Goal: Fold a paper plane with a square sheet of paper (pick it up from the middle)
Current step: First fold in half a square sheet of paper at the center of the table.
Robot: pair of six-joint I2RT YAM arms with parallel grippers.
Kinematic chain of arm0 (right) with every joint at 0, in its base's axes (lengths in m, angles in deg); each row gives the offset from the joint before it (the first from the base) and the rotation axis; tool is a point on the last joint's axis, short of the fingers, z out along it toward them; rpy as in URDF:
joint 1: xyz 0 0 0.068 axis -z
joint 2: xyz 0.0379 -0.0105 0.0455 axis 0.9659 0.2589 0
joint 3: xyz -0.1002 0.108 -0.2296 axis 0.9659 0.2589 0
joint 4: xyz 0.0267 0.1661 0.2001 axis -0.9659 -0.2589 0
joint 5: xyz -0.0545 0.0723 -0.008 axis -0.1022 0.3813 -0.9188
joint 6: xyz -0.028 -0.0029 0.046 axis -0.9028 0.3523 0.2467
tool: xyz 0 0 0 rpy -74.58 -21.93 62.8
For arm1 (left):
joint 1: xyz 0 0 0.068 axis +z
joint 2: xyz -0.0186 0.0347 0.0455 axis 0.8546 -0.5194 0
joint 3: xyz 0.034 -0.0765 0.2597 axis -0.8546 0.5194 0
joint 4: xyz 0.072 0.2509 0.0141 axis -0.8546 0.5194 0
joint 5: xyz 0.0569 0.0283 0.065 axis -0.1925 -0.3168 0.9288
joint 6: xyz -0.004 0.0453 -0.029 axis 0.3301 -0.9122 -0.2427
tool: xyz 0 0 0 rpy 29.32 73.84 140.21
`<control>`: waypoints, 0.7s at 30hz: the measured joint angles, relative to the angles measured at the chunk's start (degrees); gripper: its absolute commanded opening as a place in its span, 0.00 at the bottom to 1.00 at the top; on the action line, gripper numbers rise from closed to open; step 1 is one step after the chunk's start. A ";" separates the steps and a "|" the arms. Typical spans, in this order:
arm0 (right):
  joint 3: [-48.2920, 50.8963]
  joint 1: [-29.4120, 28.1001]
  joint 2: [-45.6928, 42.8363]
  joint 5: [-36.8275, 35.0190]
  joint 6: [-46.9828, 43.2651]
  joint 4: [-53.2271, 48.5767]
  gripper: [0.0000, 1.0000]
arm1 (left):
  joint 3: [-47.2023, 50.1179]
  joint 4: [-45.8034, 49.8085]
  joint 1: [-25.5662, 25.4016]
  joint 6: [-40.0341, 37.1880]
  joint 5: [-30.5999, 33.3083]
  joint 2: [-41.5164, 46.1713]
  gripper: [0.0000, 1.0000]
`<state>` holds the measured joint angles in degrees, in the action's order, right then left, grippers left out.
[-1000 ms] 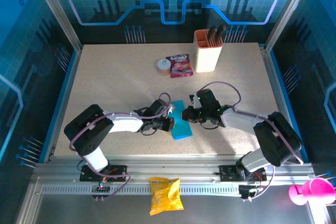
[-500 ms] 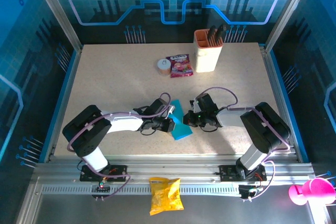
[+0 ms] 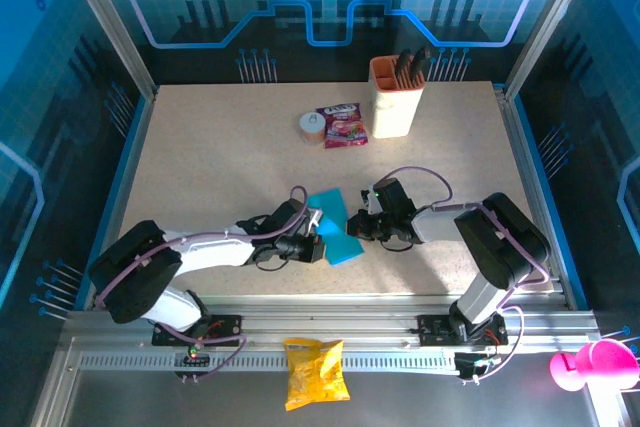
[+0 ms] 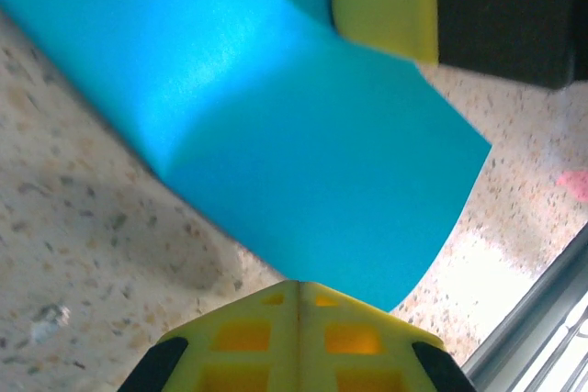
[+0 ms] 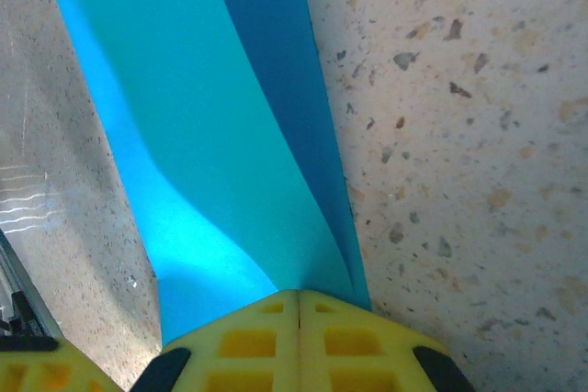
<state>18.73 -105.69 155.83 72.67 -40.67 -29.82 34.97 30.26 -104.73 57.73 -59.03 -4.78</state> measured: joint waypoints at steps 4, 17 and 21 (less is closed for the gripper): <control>0.09 0.02 0.15 0.15 0.39 0.57 0.00 | 0.28 -1.95 -1.31 1.68 0.00 -1.09 0.00; 0.42 0.39 0.44 1.07 1.05 1.53 0.00 | -0.15 -3.91 -1.86 1.79 0.00 -4.11 0.00; 0.42 0.66 0.63 1.62 1.25 1.84 0.00 | -0.98 -3.91 -1.97 1.77 0.00 -4.15 0.00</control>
<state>19.15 -105.04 156.46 74.29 -39.42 -27.99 33.98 26.35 -106.70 59.50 -59.03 -8.93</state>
